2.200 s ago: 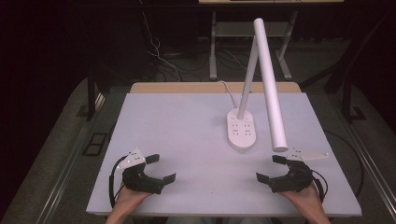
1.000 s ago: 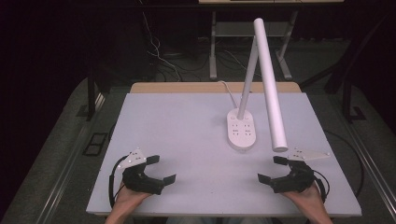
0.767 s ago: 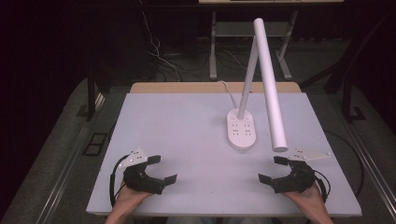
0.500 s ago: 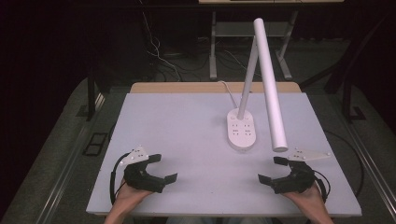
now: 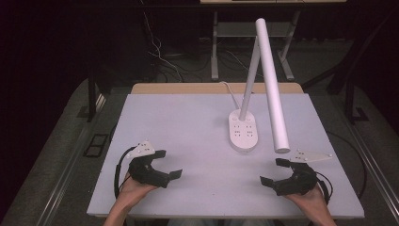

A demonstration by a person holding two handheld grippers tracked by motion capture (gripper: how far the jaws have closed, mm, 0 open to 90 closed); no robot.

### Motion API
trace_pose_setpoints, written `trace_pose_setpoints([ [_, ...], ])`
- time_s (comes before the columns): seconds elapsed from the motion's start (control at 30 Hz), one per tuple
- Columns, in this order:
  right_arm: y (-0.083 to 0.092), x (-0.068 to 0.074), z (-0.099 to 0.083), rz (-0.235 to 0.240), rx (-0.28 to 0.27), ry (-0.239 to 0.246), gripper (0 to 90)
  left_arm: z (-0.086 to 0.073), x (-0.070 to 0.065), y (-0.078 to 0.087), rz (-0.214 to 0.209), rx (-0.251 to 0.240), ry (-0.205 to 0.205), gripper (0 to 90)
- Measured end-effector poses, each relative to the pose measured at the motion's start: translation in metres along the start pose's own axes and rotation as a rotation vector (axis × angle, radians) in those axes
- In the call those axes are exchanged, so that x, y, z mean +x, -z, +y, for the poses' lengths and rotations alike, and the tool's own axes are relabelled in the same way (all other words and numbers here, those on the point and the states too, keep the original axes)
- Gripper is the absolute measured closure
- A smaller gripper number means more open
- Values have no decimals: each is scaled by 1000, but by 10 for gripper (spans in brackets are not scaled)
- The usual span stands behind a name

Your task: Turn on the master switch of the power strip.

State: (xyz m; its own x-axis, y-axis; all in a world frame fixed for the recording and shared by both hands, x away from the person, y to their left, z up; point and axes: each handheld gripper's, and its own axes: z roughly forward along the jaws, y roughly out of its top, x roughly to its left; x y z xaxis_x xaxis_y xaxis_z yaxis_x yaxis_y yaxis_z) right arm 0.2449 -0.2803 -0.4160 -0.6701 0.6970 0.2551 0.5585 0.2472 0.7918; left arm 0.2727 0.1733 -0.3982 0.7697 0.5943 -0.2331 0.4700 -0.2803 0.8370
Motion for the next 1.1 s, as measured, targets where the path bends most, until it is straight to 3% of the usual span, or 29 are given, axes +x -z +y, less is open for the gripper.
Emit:
trace_pose_setpoints([
  [0.57, 0, 0, 0, 0, 7, -4, 3, 19, 6, -12, -17, 21, -10, 0],
  [1.1, 0, -1, -1, -1, 12, -1, 3, 45, 10, -24, -37, 65, -47, 0],
])
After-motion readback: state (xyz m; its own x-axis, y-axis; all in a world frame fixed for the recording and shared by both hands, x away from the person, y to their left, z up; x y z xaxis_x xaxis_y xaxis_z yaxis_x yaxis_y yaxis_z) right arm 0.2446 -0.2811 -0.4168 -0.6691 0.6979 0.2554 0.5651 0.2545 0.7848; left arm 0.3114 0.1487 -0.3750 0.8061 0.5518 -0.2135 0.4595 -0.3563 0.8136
